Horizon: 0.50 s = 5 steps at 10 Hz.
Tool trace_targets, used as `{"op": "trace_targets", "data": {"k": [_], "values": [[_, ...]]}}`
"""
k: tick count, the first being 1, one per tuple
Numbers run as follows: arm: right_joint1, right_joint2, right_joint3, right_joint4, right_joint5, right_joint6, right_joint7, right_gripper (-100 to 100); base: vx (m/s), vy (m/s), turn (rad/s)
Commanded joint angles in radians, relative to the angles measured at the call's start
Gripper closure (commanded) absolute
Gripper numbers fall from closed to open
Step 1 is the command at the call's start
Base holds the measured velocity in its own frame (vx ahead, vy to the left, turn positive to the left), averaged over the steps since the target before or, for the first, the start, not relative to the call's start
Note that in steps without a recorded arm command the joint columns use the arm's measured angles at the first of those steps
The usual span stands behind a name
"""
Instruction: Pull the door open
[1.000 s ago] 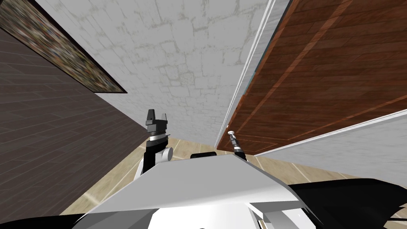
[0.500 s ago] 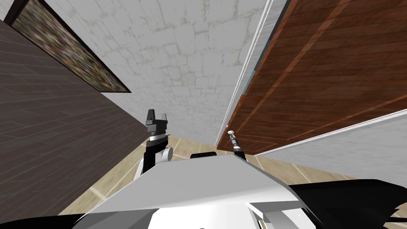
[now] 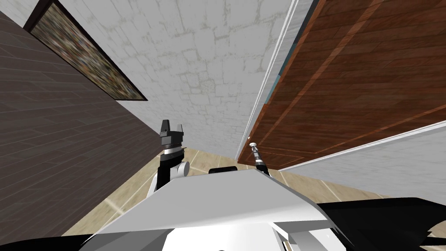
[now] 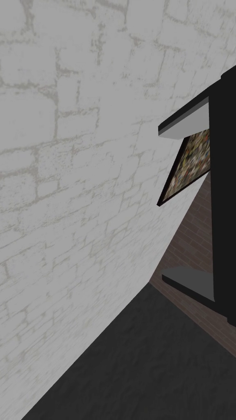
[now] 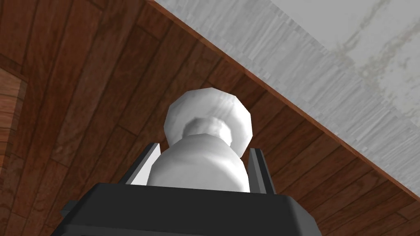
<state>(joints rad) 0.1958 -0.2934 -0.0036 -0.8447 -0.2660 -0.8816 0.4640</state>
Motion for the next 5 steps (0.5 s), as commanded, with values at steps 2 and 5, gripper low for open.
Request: {"op": "trace_targets", "data": {"k": [2,5], "values": [[-0.009,0.004,0.005,0.008,-0.008,0.003,-0.073,100,-0.041,-0.007,0.031],[-0.016,0.004,0.007,0.014,-0.013,0.003,-0.123,100,-0.036,-0.004,0.023]]}}
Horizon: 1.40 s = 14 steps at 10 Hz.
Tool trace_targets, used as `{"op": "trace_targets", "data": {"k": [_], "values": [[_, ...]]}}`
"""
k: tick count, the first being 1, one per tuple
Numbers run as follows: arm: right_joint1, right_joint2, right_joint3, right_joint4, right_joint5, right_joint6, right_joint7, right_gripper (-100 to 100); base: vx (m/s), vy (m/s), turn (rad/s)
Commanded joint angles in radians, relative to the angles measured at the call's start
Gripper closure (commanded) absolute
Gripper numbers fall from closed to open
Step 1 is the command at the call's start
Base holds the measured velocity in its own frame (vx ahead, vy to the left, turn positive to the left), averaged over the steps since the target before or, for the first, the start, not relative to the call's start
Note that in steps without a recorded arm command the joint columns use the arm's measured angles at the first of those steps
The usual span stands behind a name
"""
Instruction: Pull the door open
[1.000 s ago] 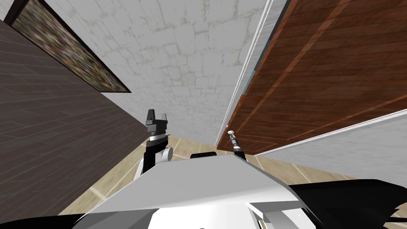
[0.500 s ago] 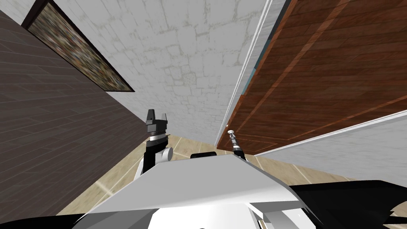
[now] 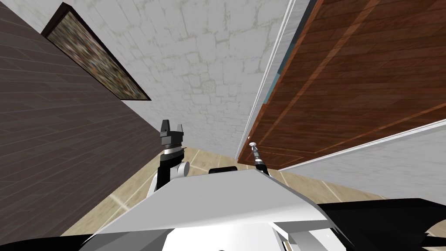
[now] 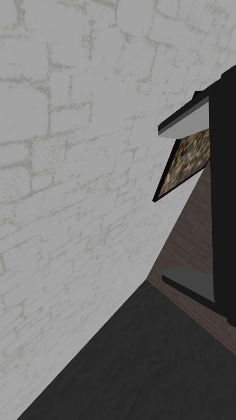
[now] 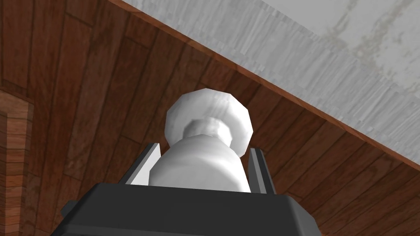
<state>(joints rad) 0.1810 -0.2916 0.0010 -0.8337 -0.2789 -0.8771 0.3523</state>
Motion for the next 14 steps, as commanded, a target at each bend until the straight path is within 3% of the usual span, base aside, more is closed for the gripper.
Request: {"op": "trace_targets", "data": {"k": [1,2,14], "values": [[-0.008,0.002,0.004,0.009,-0.006,-0.001,-0.050,100,-0.035,-0.009,0.037],[-0.008,0.002,0.004,0.009,-0.006,-0.001,-0.053,100,-0.032,-0.011,0.026],[-0.060,0.003,0.018,0.053,-0.046,0.004,-0.345,100,-0.048,-0.007,0.035]]}}
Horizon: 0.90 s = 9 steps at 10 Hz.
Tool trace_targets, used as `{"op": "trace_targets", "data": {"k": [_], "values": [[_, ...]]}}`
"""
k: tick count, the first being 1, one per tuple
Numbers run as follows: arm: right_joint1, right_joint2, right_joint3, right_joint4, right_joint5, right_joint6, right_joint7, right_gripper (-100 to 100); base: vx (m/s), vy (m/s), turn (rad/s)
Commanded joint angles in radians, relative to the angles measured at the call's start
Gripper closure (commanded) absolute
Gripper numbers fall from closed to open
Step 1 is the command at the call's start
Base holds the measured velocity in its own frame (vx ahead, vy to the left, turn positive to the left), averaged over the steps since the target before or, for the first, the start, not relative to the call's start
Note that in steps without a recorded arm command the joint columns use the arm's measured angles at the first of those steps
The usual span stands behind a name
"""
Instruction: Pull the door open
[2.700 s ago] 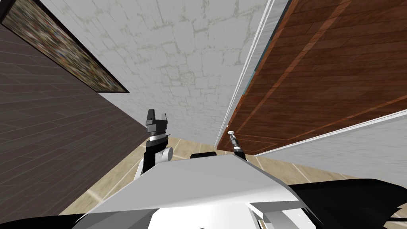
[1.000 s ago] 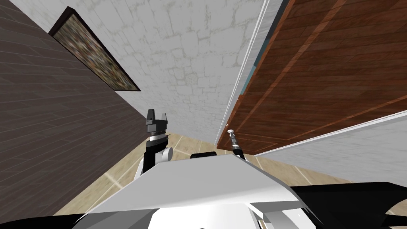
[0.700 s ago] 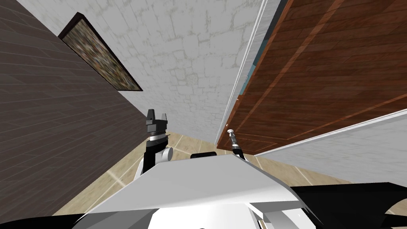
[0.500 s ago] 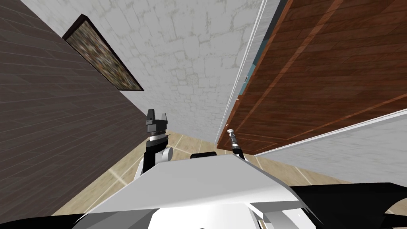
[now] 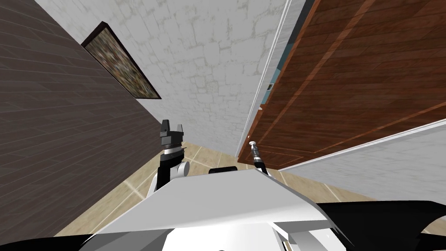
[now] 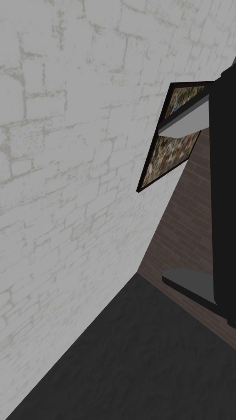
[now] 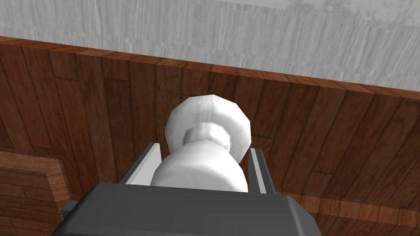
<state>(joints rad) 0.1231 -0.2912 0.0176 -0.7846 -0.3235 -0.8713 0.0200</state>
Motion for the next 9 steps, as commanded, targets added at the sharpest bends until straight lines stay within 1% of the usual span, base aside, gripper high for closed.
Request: {"op": "trace_targets", "data": {"k": [1,2,3,4,5,6,7,8,9], "values": [[-0.009,0.003,0.003,0.011,-0.007,-0.002,-0.050,100,-0.039,-0.013,0.035],[-0.009,0.003,0.003,0.011,-0.007,-0.002,-0.054,100,-0.035,-0.007,0.022],[-0.017,0.003,0.005,0.017,-0.012,-0.001,-0.094,100,-0.040,-0.006,0.038],[-0.024,0.003,0.007,0.024,-0.018,0.000,-0.119,100,-0.062,-0.007,0.067],[-0.024,0.003,0.007,0.024,-0.018,0.000,-0.138,100,-0.049,-0.009,0.027],[-0.032,0.003,0.009,0.030,-0.024,0.000,-0.170,100,-0.059,-0.016,0.034],[-0.032,0.003,0.009,0.030,-0.024,0.000,-0.180,100,-0.046,-0.006,0.025],[-0.039,0.003,0.011,0.037,-0.030,0.001,-0.217,100,-0.040,0.001,0.032],[-0.039,0.003,0.011,0.037,-0.030,0.001,-0.221,100,-0.031,-0.003,0.020]]}}
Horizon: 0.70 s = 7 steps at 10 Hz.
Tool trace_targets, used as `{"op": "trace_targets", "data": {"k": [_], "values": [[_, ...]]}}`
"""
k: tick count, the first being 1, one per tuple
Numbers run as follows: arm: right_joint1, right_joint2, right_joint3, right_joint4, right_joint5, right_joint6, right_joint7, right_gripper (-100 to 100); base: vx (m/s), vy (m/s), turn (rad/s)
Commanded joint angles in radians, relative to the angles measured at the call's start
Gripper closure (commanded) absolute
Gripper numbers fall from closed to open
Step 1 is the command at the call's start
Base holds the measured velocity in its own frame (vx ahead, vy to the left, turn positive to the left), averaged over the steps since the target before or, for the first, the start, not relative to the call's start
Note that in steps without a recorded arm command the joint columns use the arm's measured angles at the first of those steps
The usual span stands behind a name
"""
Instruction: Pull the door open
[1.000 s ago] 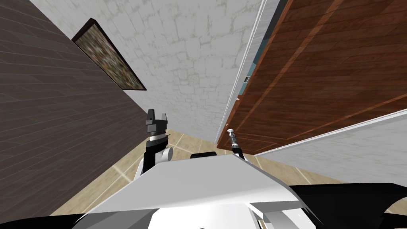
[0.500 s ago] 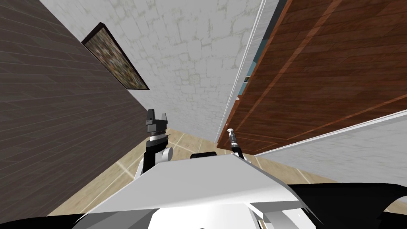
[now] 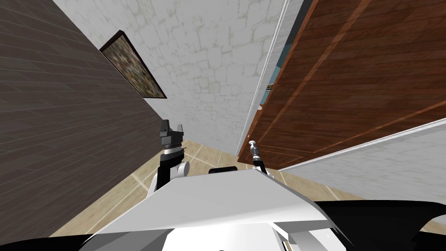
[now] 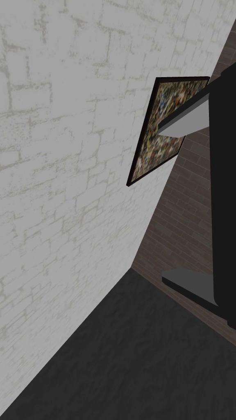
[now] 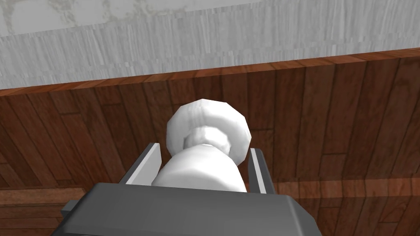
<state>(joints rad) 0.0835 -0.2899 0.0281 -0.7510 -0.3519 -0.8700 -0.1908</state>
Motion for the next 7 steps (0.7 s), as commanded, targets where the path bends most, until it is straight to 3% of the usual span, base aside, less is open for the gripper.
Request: {"op": "trace_targets", "data": {"k": [1,7], "values": [[-0.007,0.002,0.003,0.009,-0.007,0.000,-0.050,100,-0.045,-0.006,0.037],[-0.029,0.002,0.009,0.028,-0.024,0.002,-0.178,100,-0.046,-0.009,0.035]]}}
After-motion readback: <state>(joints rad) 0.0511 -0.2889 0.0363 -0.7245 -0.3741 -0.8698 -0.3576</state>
